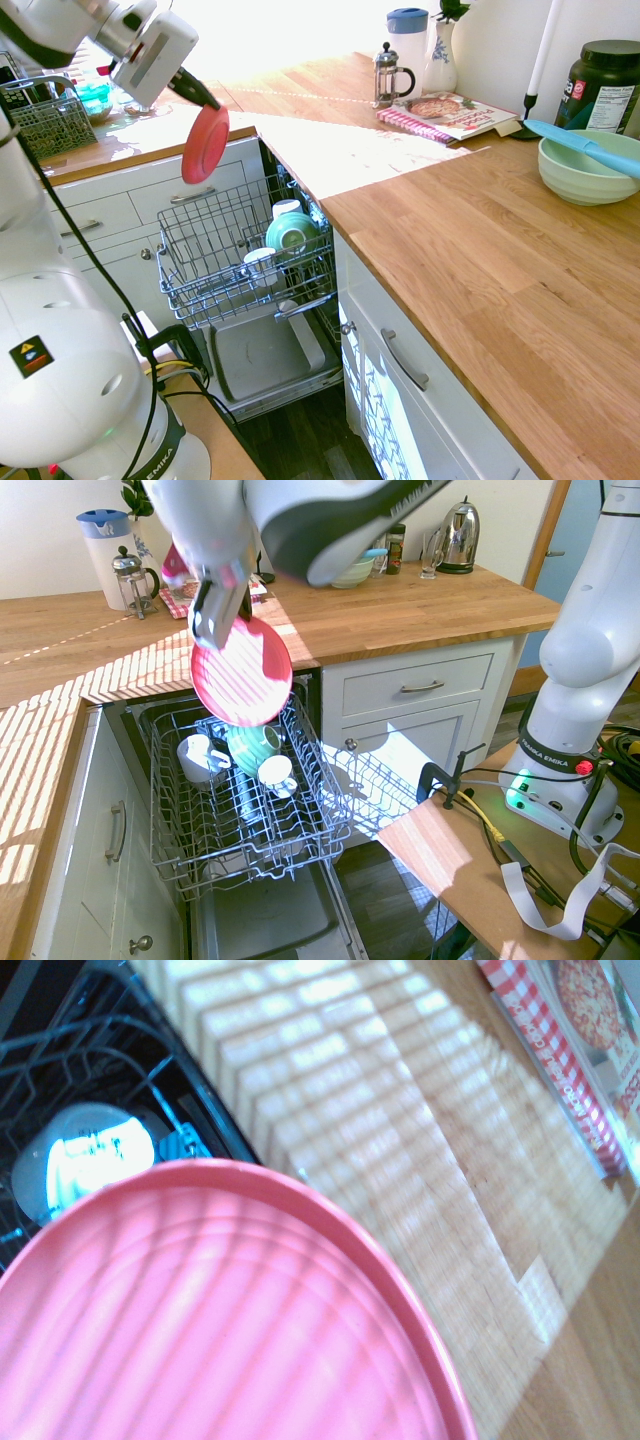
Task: Put the plate in the dishwasher
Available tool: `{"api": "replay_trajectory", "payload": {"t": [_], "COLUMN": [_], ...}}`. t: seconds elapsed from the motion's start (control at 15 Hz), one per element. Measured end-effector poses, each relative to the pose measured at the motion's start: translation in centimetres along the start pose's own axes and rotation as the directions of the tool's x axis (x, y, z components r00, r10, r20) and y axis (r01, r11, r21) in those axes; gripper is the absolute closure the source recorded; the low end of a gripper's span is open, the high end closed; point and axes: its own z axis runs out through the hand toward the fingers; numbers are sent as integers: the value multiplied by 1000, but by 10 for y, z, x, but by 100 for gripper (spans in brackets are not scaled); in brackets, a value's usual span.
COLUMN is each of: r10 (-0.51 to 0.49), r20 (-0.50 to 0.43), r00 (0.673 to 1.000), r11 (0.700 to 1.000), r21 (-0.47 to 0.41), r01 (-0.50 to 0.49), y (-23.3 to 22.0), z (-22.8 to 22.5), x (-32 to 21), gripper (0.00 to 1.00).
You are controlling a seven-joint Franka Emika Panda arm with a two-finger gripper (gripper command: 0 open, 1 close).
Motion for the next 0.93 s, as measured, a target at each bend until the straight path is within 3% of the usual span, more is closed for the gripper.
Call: {"api": "replay_trajectory", "payload": {"t": [0.13, 0.27, 0.47, 0.73, 0.8, 0.93], "r10": [-114, -224, -334, -362, -362, -364], "r20": [-117, -190, -159, -78, -62, -21], "r00": [987, 956, 929, 929, 930, 931], "r11": [991, 964, 925, 917, 919, 918], "r21": [-82, -186, -243, -206, -191, -175], "r01": [105, 189, 291, 340, 345, 355], "y": [-32, -74, -142, -203, -214, -234], "z": [22, 50, 77, 101, 104, 109], "x": [-29, -45, -93, -110, -108, -109], "gripper": [100, 100, 100, 100, 0, 0]}}
